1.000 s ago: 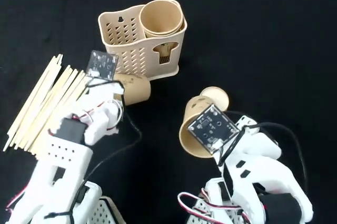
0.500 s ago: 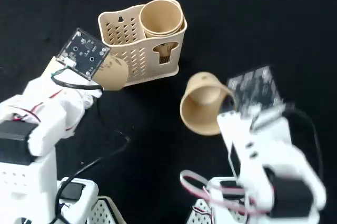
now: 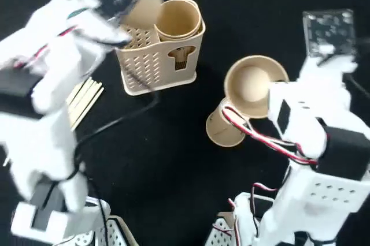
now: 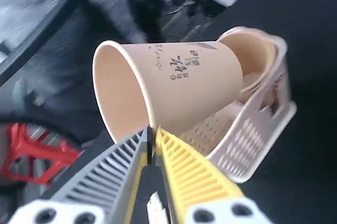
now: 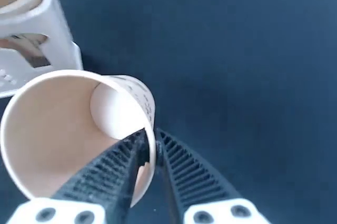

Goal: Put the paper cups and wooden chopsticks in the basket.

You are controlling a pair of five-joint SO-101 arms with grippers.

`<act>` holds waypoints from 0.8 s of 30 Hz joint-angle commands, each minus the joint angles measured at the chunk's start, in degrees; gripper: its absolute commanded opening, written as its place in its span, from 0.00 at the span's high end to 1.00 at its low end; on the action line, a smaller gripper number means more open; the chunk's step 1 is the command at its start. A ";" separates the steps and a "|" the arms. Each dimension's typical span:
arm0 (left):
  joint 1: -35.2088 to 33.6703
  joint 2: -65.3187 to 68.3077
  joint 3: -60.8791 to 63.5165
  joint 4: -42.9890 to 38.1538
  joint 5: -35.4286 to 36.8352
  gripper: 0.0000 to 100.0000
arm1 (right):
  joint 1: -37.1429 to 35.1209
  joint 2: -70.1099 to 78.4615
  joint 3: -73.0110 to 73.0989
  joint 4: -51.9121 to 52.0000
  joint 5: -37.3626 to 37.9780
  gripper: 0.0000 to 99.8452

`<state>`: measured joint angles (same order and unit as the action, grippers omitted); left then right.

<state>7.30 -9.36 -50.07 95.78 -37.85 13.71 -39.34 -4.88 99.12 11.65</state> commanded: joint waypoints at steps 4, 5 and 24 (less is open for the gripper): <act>4.79 14.95 -12.62 -1.32 -0.44 0.97 | 6.07 0.48 1.63 -0.97 3.96 0.99; 4.88 16.35 -13.85 -1.32 -0.44 0.97 | 6.42 0.40 2.33 -1.67 4.31 0.99; 6.73 28.66 -20.09 -1.32 -0.35 0.97 | 6.33 0.31 3.38 -3.69 4.48 0.99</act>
<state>12.13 19.38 -67.38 95.43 -37.93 19.69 -39.16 -1.54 96.40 15.78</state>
